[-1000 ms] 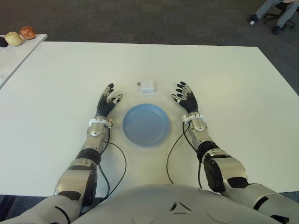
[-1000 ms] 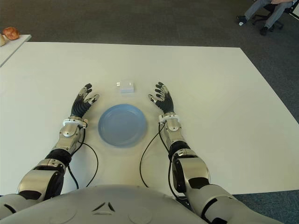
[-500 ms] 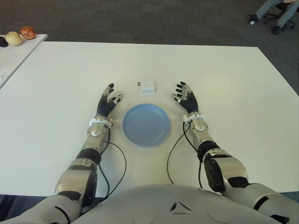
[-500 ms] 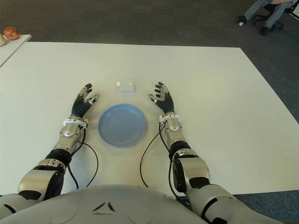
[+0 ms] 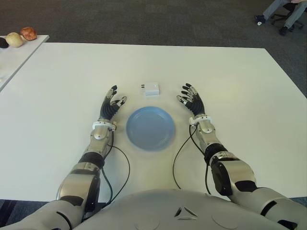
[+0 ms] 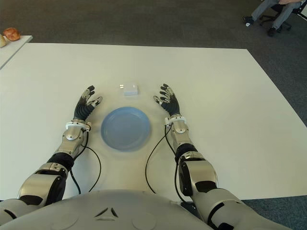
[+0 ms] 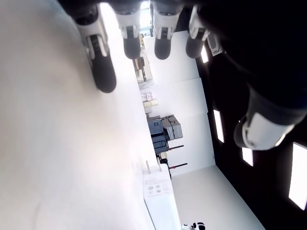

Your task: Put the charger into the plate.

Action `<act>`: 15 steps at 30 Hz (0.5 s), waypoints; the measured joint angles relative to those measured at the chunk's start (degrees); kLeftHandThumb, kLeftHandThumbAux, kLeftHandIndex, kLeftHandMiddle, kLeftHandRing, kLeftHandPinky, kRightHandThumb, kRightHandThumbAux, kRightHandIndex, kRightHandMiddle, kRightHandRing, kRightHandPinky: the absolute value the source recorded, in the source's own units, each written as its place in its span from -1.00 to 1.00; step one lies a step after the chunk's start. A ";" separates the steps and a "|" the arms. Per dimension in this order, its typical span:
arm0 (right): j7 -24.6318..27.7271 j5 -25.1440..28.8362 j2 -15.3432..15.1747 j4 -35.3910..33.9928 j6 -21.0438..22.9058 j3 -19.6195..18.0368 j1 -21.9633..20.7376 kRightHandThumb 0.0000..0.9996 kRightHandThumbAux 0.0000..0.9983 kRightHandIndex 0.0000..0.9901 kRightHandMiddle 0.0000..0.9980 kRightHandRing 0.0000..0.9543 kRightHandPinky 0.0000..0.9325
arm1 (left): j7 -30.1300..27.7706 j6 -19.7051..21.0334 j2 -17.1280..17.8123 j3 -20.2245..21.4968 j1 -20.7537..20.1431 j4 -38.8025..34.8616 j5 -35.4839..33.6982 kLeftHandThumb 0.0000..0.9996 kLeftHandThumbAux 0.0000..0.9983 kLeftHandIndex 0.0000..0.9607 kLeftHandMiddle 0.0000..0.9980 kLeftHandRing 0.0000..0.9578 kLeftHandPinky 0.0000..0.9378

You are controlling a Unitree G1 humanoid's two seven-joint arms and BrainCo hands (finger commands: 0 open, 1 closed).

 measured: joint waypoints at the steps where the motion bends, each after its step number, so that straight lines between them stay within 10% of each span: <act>1: -1.02 -1.00 -0.27 -0.41 0.65 0.52 -0.35 -0.69 0.38 -0.83 -0.76 -0.75 -0.73 | 0.10 0.01 0.00 -0.01 -0.05 0.06 0.00 -1.00 0.12 -1.00 -0.95 -0.95 -0.95; 15: -7.01 -14.31 -7.63 -2.40 4.83 9.53 -15.48 -0.82 0.12 -0.99 -0.99 -0.99 -0.97 | 0.75 0.01 0.00 -0.05 -1.47 1.79 -0.04 -1.00 0.10 -1.00 -0.96 -0.98 -0.98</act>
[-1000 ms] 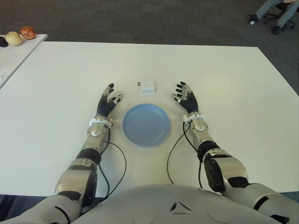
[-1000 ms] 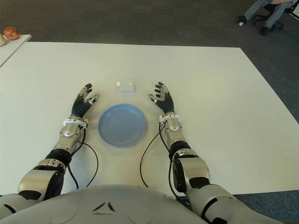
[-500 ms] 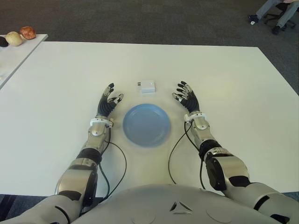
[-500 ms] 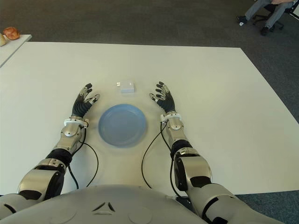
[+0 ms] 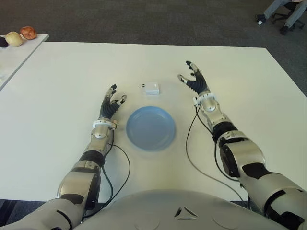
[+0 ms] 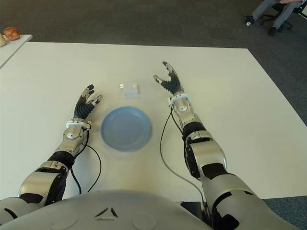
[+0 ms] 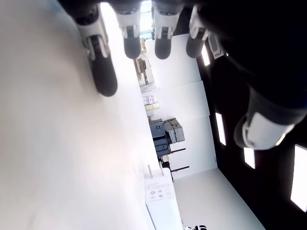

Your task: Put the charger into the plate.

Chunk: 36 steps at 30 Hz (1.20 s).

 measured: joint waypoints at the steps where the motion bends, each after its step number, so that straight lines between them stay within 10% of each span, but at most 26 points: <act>1: 0.37 -0.47 -0.46 -0.18 0.13 0.58 -1.56 -0.82 0.12 -1.00 -1.00 -1.00 -0.97 | 0.02 0.00 -0.02 0.00 -0.12 0.18 0.00 -1.00 0.10 -1.00 -0.96 -0.97 -0.98; 17: 9.19 -2.98 -1.68 -0.07 4.67 5.62 -12.34 -0.80 0.08 -1.00 -1.00 -1.00 -1.00 | 0.33 -0.01 -0.50 0.02 -0.93 0.97 -0.04 -1.00 0.10 -1.00 -0.96 -0.98 -1.00; 36: 1.89 -16.13 -0.80 7.11 2.69 18.36 -14.33 -0.95 0.17 -1.00 -1.00 -1.00 -0.99 | 0.80 -0.07 -1.34 -0.18 -2.16 2.31 0.03 -1.00 0.07 -0.99 -0.93 -0.96 -1.00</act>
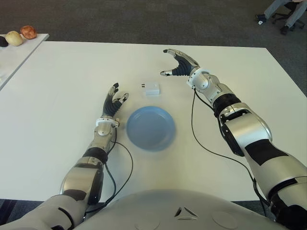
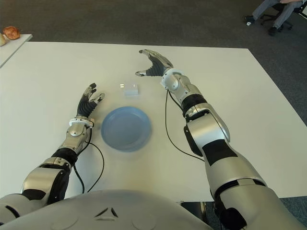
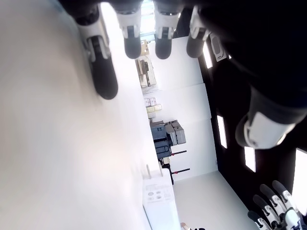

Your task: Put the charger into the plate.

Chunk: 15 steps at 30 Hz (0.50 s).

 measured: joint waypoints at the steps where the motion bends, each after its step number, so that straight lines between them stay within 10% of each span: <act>1: -0.54 -0.77 0.12 0.27 -0.02 0.75 -0.20 -0.97 0.18 -1.00 -1.00 -1.00 -0.99 | 0.00 0.00 -0.03 0.00 0.00 0.00 0.00 -1.00 0.06 -0.98 -0.92 -0.95 -0.99; 15: -5.54 -8.57 5.21 3.88 1.30 9.17 -1.03 -1.00 0.36 -1.00 -1.00 -1.00 -1.00 | 0.65 -0.33 -0.02 -0.77 0.03 -0.01 0.78 -1.00 0.03 -0.91 -0.86 -0.89 -0.95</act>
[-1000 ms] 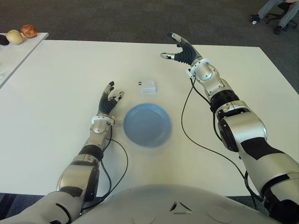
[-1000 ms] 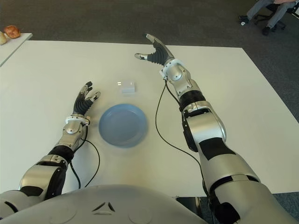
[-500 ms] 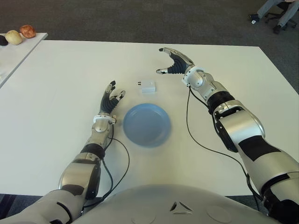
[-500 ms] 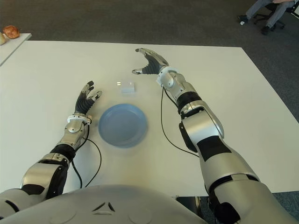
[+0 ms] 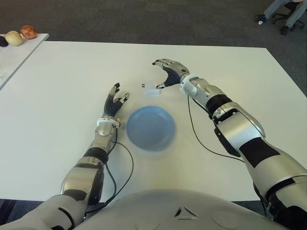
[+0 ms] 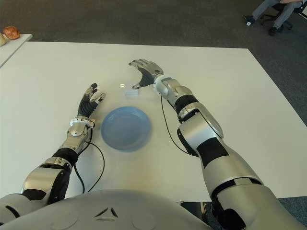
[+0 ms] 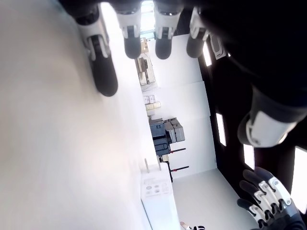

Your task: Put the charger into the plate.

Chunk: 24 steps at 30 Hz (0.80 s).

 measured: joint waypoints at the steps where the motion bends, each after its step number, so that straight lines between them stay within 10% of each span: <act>1: -0.01 -0.12 0.52 0.19 0.29 0.27 0.00 -1.00 0.36 -1.00 -1.00 -1.00 -1.00 | 0.05 0.00 0.00 -0.11 0.01 -0.02 0.01 -1.00 0.03 -0.91 -0.86 -0.89 -0.95; 24: -0.82 -0.38 7.78 2.16 5.11 1.99 1.61 -1.00 0.36 -1.00 -1.00 -1.00 -1.00 | 0.39 0.13 -0.14 -1.00 1.44 -2.29 -0.01 -1.00 0.08 -0.90 -0.86 -0.89 -0.93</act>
